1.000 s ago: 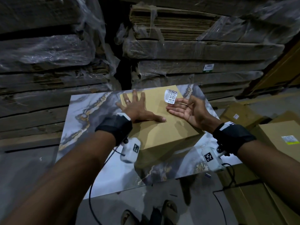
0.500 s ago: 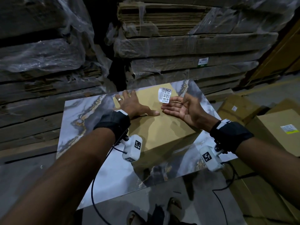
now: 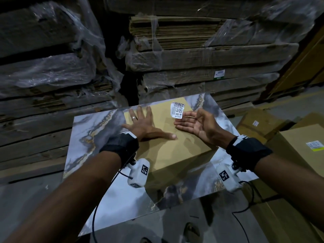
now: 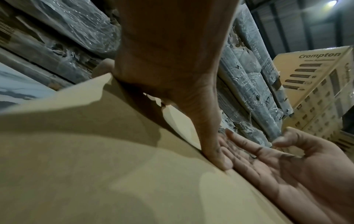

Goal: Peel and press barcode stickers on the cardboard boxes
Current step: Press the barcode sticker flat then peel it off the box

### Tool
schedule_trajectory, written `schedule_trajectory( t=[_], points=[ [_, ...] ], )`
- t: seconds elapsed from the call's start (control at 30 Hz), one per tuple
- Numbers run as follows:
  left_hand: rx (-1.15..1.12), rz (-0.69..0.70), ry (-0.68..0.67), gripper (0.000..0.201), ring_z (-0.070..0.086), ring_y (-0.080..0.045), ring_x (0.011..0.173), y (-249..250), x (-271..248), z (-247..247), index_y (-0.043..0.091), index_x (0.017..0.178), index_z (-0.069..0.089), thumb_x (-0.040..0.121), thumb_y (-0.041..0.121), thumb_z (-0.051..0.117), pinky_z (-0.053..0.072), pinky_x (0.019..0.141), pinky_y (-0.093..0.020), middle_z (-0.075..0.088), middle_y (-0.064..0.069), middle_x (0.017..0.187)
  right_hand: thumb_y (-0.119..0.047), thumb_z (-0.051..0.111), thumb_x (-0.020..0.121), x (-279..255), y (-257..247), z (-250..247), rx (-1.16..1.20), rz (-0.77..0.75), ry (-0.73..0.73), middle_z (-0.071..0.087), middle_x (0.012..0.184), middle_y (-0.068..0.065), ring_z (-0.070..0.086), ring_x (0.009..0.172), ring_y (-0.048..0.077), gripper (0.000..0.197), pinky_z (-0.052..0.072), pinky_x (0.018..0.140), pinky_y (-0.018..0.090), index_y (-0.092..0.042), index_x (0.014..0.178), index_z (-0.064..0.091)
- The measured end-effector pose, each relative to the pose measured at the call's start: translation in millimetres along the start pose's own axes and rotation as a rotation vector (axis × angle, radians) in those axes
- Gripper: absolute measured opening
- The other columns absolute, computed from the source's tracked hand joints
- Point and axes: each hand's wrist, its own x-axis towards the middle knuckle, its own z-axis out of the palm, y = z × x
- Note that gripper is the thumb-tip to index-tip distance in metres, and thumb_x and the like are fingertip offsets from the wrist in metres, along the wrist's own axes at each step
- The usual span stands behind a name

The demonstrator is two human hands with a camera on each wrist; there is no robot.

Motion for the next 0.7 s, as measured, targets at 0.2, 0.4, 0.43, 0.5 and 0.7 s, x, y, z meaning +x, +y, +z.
schedule_trajectory(
  t=[0.2,0.4,0.43,0.5,0.7],
  points=[
    [-0.140,0.028,0.300,0.126,0.013,-0.038,0.151,-12,17,8,0.038,0.152,0.031,0.045,0.095,0.065,0.017,0.108,-0.078,0.022,-0.003,0.164,-0.017,0.026,0.101,-1,1,1,-0.016,-0.007,0.004,0.068,0.116,0.034,0.068,0.112,0.045,0.041,0.055,0.100,0.051,0.007,0.120,0.054],
    [-0.140,0.055,0.412,0.115,0.030,-0.040,0.142,-17,27,14,0.036,0.139,0.052,0.046,0.103,0.043,0.035,0.103,-0.071,0.041,-0.006,0.151,-0.016,0.026,0.101,-1,1,3,-0.028,-0.018,-0.001,0.066,0.117,0.035,0.068,0.111,0.045,0.039,0.056,0.100,0.049,0.006,0.116,0.055],
    [-0.117,0.049,0.357,0.123,0.020,-0.040,0.148,-14,23,12,0.037,0.146,0.043,0.043,0.105,0.043,0.029,0.106,-0.076,0.029,-0.007,0.160,-0.017,0.026,0.102,0,1,2,-0.028,-0.022,-0.002,0.066,0.118,0.035,0.067,0.112,0.045,0.040,0.055,0.101,0.050,0.006,0.116,0.055],
    [-0.050,-0.001,0.145,0.151,-0.012,-0.037,0.154,-7,10,9,0.039,0.159,0.007,0.032,0.106,0.053,0.007,0.108,-0.082,-0.009,-0.004,0.169,-0.017,0.026,0.102,0,2,2,-0.027,-0.023,-0.005,0.065,0.119,0.036,0.067,0.113,0.046,0.040,0.054,0.101,0.050,0.007,0.118,0.055],
    [-0.099,-0.017,0.143,0.152,-0.011,-0.036,0.154,-2,3,4,0.039,0.158,0.008,0.032,0.098,0.068,0.005,0.108,-0.079,-0.007,-0.001,0.169,-0.015,0.028,0.099,2,1,0,-0.045,-0.018,-0.001,0.064,0.123,0.037,0.067,0.114,0.046,0.040,0.055,0.101,0.050,0.007,0.122,0.053]
  ],
)
